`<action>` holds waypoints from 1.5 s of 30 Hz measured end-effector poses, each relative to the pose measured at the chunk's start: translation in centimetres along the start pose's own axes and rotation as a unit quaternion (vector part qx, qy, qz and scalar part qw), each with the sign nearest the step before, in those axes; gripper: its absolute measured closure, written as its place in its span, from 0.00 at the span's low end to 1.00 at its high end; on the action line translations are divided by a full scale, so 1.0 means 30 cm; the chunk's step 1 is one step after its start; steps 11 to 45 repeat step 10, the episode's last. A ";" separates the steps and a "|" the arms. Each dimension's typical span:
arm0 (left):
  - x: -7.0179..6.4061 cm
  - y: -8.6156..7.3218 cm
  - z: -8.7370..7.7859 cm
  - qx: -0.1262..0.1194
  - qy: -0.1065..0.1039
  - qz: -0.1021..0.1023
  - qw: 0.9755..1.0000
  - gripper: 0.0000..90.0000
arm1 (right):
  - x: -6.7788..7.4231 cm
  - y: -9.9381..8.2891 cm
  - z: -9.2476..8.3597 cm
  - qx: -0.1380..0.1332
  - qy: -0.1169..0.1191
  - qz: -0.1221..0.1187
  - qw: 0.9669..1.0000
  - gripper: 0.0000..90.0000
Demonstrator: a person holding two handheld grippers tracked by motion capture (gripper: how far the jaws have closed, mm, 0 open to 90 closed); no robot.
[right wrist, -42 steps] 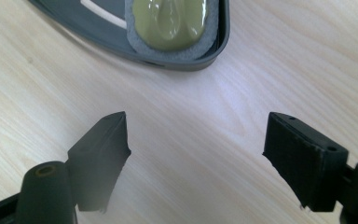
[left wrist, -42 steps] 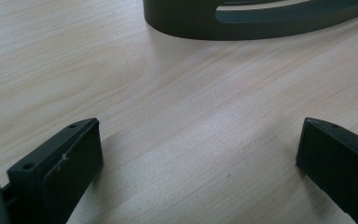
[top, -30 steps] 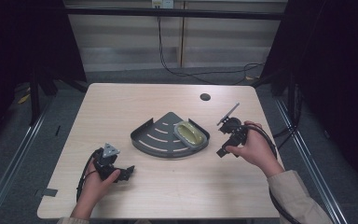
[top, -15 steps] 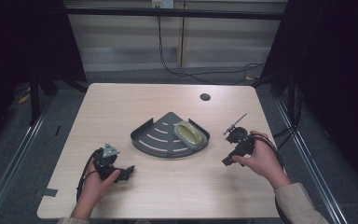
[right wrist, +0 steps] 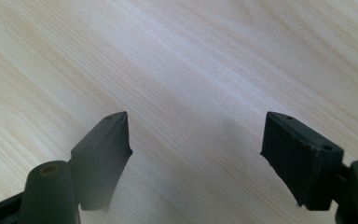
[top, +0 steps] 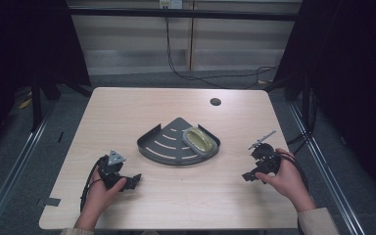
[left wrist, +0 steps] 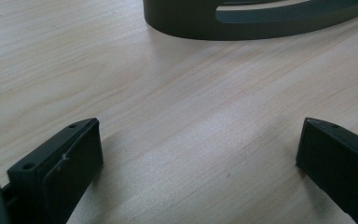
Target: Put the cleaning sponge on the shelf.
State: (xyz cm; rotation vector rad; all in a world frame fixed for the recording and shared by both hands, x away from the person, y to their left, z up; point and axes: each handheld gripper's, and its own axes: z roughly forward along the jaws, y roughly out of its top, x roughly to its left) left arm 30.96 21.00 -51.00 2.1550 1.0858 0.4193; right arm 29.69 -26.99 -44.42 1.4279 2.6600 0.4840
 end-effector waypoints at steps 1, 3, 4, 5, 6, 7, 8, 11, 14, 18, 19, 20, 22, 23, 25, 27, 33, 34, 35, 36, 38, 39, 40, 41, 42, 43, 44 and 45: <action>0.000 0.000 0.000 0.000 0.000 -0.001 1.000 0.00 | -0.001 -0.004 0.001 0.002 0.001 0.004 1.000 0.26; -0.001 0.000 0.000 0.000 0.000 -0.001 1.000 0.00 | -0.011 -0.013 -0.001 -0.005 0.002 0.003 1.000 0.26; -0.001 0.000 0.000 0.000 0.000 -0.001 1.000 0.00 | -0.013 -0.015 -0.001 -0.009 0.002 0.006 1.000 0.26; -0.001 0.000 0.000 0.000 0.000 -0.001 1.000 0.00 | -0.013 -0.015 -0.001 -0.009 0.002 0.006 1.000 0.26; -0.001 0.000 0.000 0.000 0.000 -0.001 1.000 0.00 | -0.017 -0.022 0.006 -0.009 -0.008 0.010 1.000 0.26; 0.000 0.000 0.000 0.000 0.000 -0.001 1.000 0.00 | -0.018 -0.024 0.011 -0.009 -0.010 0.007 1.000 0.26; -0.001 0.000 0.000 0.000 0.000 -0.001 1.000 0.00 | -0.016 -0.025 0.013 -0.002 -0.010 0.008 1.000 0.27; -0.001 0.000 0.000 0.000 0.000 -0.001 1.000 0.00 | -0.011 -0.029 0.025 0.004 -0.008 0.009 1.000 0.27; -0.001 0.000 0.000 0.000 0.000 -0.001 1.000 0.00 | -0.011 -0.029 0.025 0.004 -0.008 0.009 1.000 0.27; -0.001 0.000 0.000 0.000 0.000 -0.001 1.000 0.00 | -0.011 -0.029 0.025 0.004 -0.008 0.009 1.000 0.27; -0.001 0.000 0.000 0.000 0.000 -0.001 1.000 0.00 | -0.011 -0.029 0.025 0.004 -0.008 0.009 1.000 0.27; -0.001 0.000 0.000 0.000 0.000 -0.001 1.000 0.00 | -0.011 -0.029 0.025 0.004 -0.008 0.009 1.000 0.27; -0.001 0.000 0.000 0.000 0.000 -0.001 1.000 0.00 | -0.011 -0.029 0.025 0.004 -0.008 0.009 1.000 0.27; -0.001 0.000 0.000 0.000 0.000 -0.001 1.000 0.00 | -0.011 -0.029 0.025 0.004 -0.008 0.009 1.000 0.27; -0.001 0.000 0.000 0.000 0.000 -0.001 1.000 0.00 | -0.011 -0.029 0.025 0.004 -0.008 0.009 1.000 0.27; -0.001 0.000 0.000 0.000 0.000 -0.001 1.000 0.00 | -0.011 -0.029 0.025 0.004 -0.008 0.009 1.000 0.27; -0.001 0.000 0.000 0.000 0.000 -0.001 1.000 0.00 | -0.011 -0.029 0.025 0.004 -0.008 0.009 1.000 0.27; -0.001 0.000 0.000 0.000 0.000 -0.001 1.000 0.00 | -0.011 -0.029 0.025 0.004 -0.008 0.009 1.000 0.27; -0.001 0.000 0.000 0.000 0.000 -0.001 1.000 0.00 | -0.011 -0.029 0.025 0.004 -0.008 0.009 1.000 0.27; -0.001 0.000 0.000 0.000 0.000 -0.001 1.000 0.00 | -0.011 -0.029 0.025 0.004 -0.008 0.009 1.000 0.27; -0.001 0.000 0.000 0.000 0.000 -0.001 1.000 0.00 | -0.011 -0.029 0.025 0.004 -0.008 0.009 1.000 0.27; -0.001 0.000 0.000 0.000 0.000 -0.001 1.000 0.00 | -0.011 -0.029 0.025 0.004 -0.008 0.009 1.000 0.27; -0.001 0.000 0.000 0.000 0.000 -0.001 1.000 0.00 | -0.011 -0.029 0.025 0.004 -0.008 0.009 1.000 0.27; -0.001 0.000 0.000 0.000 0.000 -0.001 1.000 0.00 | -0.011 -0.029 0.025 0.004 -0.008 0.009 1.000 0.27; -0.001 0.000 0.000 0.000 0.000 -0.001 1.000 0.00 | -0.011 -0.029 0.025 0.004 -0.008 0.009 1.000 0.27; -0.001 0.000 0.000 0.000 0.000 -0.001 1.000 0.00 | -0.011 -0.029 0.025 0.004 -0.008 0.009 1.000 0.27; -0.001 0.000 0.000 0.000 0.000 -0.001 1.000 0.00 | -0.011 -0.029 0.025 0.004 -0.008 0.009 1.000 0.27; -0.001 0.000 0.000 0.000 0.000 -0.001 1.000 0.00 | -0.011 -0.029 0.025 0.004 -0.008 0.009 1.000 0.27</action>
